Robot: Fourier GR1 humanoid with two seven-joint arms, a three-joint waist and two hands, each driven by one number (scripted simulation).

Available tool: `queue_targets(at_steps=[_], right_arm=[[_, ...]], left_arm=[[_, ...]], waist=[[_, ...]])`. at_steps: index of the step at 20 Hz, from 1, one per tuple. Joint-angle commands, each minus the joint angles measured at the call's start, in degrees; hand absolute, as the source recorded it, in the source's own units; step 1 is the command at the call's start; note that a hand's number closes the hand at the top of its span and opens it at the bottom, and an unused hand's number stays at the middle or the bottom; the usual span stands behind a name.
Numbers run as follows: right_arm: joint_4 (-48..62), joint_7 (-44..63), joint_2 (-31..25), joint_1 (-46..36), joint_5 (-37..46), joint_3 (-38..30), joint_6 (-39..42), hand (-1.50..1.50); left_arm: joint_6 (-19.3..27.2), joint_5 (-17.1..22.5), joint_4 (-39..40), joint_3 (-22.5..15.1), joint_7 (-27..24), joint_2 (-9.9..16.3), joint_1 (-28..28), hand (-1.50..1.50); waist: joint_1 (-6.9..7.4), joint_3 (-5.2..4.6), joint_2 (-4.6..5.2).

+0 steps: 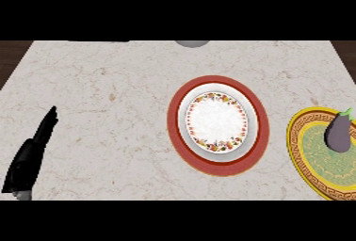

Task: Pick the eggplant from the plate and place it in the plate

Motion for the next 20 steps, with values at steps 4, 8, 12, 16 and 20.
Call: queue_targets(at_steps=[4,8,12,16,20], right_arm=[[13.0,3.89,-1.72,-5.72,-3.06,-0.17,18.01,-1.5],[20.17,2.56,1.68,-8.12,-2.95,0.44,22.9,-1.5],[22.29,4.6,1.38,-9.21,-3.98,0.82,31.13,-1.5],[26.44,2.33,1.38,-9.25,-3.56,2.05,38.91,-1.5],[28.99,0.68,4.4,-10.2,-2.05,2.17,38.93,-1.5]], left_arm=[[-1.14,-0.14,0.85,0.33,-1.91,-0.48,0.66,0.0],[-1.37,-0.69,1.85,0.78,-0.93,-0.31,-0.97,0.0],[-0.43,-1.97,-2.55,-0.57,0.12,-1.37,2.16,0.0],[-0.12,-1.85,1.81,1.02,-1.01,-1.99,-1.75,0.0],[-0.74,-2.15,-1.02,1.21,-1.26,-2.1,2.33,0.0]], waist=[[0.51,0.07,0.24],[0.58,0.1,0.4],[0.41,0.1,0.08],[-0.06,0.09,0.31],[0.0,0.08,0.02]])
